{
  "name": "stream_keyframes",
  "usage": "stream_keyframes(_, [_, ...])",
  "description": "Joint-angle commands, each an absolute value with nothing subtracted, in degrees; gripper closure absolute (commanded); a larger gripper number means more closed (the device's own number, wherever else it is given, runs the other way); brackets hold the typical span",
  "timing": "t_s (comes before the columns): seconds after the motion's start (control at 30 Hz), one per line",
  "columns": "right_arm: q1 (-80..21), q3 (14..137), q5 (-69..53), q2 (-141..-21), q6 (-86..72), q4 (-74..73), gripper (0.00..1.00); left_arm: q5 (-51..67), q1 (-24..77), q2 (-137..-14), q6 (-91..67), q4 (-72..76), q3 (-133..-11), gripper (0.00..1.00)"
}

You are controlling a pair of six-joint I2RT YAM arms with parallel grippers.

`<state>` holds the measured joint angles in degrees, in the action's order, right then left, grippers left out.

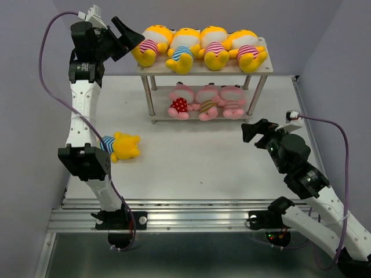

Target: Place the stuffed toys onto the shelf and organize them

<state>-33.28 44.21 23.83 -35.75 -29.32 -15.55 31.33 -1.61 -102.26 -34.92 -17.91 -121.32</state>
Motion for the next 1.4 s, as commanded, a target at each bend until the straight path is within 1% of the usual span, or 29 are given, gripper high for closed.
stream_keyframes(0.0, [-33.0,46.5,26.0,-34.4,-28.2,-14.2,0.0,30.9,-0.7,-101.2,-32.9,-17.2,-123.1,0.01])
stream_keyframes(0.43, [-33.0,45.8,27.0,-33.7,-28.7,-14.2,0.0,32.1,2.7,-99.9,-32.1,-17.8,-122.4,0.01])
stream_keyframes(0.7, [-33.0,45.8,27.1,-34.1,-29.1,-14.2,0.0,30.1,3.3,-98.7,-30.7,-19.4,-122.5,0.01])
stream_keyframes(0.87, [-33.0,45.5,27.3,-34.0,-29.0,-14.2,0.0,29.4,3.1,-99.3,-28.8,-23.4,-125.9,0.01])
stream_keyframes(1.0, [-33.0,45.4,26.7,-33.6,-28.8,-14.3,0.0,27.5,1.9,-99.0,-27.5,-27.2,-132.6,0.01])
stream_keyframes(1.07, [-33.0,45.3,26.5,-33.2,-28.7,-14.7,0.0,26.8,0.9,-97.7,-27.5,-27.9,-133.6,0.01])
stream_keyframes(1.2, [-33.0,45.8,26.4,-32.8,-27.7,-16.0,0.0,22.9,-1.6,-91.3,-28.0,-28.0,-131.1,0.01])
stream_keyframes(1.23, [-33.0,46.0,26.1,-32.9,-27.5,-16.3,0.0,21.5,-1.7,-90.1,-27.8,-28.2,-129.0,0.01])
stream_keyframes(1.3, [-33.0,46.1,25.6,-32.9,-26.6,-16.9,0.0,16.8,-1.7,-86.0,-27.5,-29.4,-126.1,0.01])
stream_keyframes(1.37, [-33.0,45.8,24.6,-32.8,-25.8,-17.4,0.0,11.0,-1.7,-82.5,-27.4,-30.6,-119.9,0.01])
